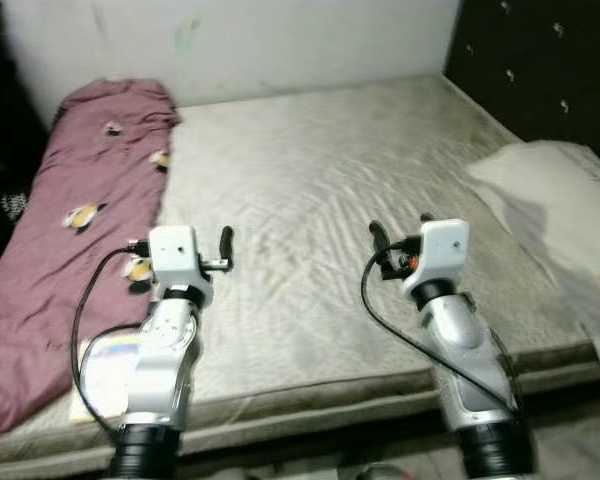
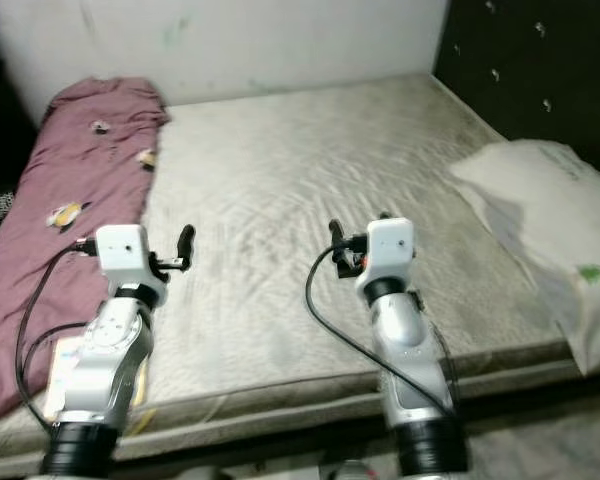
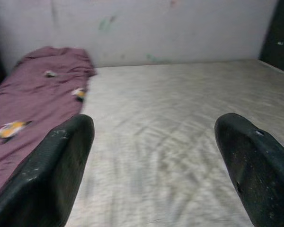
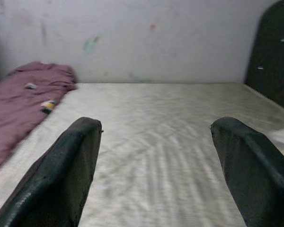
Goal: Clean up the room
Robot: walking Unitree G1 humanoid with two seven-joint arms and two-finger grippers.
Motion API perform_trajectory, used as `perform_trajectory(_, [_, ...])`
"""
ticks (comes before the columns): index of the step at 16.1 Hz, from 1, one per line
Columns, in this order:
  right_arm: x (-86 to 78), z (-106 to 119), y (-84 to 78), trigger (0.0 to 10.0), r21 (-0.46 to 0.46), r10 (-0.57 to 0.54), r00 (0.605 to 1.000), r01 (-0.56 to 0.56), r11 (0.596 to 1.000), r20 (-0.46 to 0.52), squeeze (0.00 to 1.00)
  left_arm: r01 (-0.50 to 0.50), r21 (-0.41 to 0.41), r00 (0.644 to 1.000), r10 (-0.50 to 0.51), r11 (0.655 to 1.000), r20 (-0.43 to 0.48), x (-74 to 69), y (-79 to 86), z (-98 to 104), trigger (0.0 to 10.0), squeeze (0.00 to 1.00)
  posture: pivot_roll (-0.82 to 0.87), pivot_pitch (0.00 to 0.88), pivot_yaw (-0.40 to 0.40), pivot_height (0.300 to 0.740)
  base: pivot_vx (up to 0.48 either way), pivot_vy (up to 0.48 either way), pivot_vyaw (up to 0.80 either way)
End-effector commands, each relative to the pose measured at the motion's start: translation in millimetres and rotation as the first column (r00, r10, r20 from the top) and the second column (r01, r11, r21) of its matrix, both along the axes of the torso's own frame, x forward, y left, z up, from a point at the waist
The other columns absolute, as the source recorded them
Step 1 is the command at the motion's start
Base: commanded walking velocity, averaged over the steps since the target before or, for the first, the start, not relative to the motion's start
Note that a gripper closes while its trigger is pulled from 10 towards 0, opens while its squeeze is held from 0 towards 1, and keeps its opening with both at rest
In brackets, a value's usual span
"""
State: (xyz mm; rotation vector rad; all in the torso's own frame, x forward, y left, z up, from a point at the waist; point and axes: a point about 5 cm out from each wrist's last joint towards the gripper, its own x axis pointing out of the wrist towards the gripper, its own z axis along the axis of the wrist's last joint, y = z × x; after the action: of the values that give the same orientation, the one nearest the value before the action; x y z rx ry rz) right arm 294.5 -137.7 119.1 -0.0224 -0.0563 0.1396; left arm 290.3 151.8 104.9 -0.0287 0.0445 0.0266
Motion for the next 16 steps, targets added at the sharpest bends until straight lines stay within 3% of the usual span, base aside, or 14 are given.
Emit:
perform_trajectory(1, [2.0, 5.5, 6.0, 10.0, 0.004, 0.021, 1.0, -0.021, 1.0, 0.022, 0.0, -0.013, 0.01, 1.0, 0.013, 1.0, 0.015, 2.3, 4.4, 4.6, 10.0, 0.0, -0.1, 0.0, 0.08, 0.74, 0.0, 0.48, 0.0])
perform_trajectory(16, [3.6, 3.6, 4.3, 10.0, 0.02, 0.002, 1.0, -0.002, 1.0, 0.015, 0.0, -0.033, 0.01, 0.999, 0.033, 0.999, 0.037, 4.4, 10.5, 10.0, 10.0, 0.0, -0.09, 0.0, 0.08, 0.74, 0.0, 0.48, 0.0])
